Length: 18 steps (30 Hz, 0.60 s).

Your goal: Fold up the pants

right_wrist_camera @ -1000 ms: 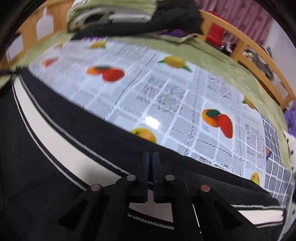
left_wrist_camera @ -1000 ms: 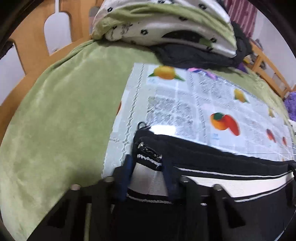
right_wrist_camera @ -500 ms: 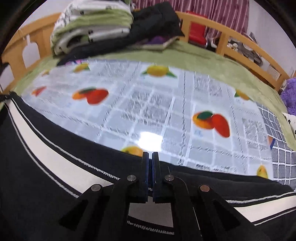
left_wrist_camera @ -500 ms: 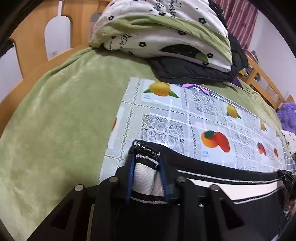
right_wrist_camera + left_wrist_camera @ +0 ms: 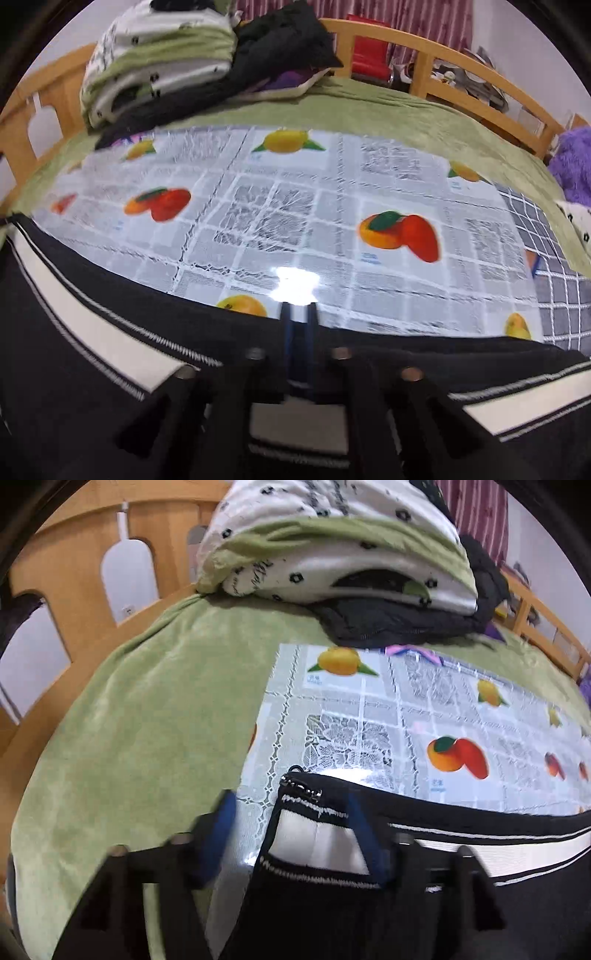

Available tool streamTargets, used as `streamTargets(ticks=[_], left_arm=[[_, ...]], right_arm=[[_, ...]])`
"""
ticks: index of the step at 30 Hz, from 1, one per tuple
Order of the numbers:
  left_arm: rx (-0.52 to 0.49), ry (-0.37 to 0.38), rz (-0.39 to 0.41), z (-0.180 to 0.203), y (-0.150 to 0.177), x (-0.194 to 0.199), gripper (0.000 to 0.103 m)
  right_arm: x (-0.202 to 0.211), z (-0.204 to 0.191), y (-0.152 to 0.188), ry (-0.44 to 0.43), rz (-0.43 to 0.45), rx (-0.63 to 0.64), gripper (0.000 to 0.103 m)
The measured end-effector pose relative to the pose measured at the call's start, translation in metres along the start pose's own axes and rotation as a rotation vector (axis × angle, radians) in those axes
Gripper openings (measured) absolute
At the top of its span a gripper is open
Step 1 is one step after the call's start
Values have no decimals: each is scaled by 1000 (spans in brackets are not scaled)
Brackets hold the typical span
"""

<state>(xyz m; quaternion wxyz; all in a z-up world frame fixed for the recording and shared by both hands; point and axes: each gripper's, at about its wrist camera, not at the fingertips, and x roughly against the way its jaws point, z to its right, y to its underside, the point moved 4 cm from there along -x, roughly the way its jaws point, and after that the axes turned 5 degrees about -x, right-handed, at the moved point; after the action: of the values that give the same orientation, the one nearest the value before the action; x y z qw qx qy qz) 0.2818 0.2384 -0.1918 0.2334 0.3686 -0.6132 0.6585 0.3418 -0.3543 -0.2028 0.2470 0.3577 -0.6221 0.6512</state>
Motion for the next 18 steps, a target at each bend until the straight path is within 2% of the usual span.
streamTargets(ticks=[1, 2, 3, 6, 11, 14, 16, 18], left_arm=[[5, 16, 6, 0, 1, 4, 63], [11, 35, 6, 0, 2, 8, 63], [18, 49, 6, 1, 2, 10, 63], [34, 98, 2, 10, 2, 11, 63], [17, 131, -13, 33, 1, 9, 63], [-8, 126, -11, 39, 3, 14, 63], [-16, 116, -7, 39, 5, 18, 63], [-9, 124, 9, 38, 3, 21, 63]], right_arm=[[7, 7, -1, 11, 12, 5, 38], [15, 14, 0, 25, 27, 16, 51], [22, 22, 0, 25, 37, 30, 56], [25, 43, 2, 28, -4, 58, 56], [0, 52, 8, -55, -136, 117, 56], [-6, 39, 15, -64, -173, 204, 9], [-2, 34, 14, -9, -135, 242, 6], [13, 38, 6, -6, -41, 201, 5]])
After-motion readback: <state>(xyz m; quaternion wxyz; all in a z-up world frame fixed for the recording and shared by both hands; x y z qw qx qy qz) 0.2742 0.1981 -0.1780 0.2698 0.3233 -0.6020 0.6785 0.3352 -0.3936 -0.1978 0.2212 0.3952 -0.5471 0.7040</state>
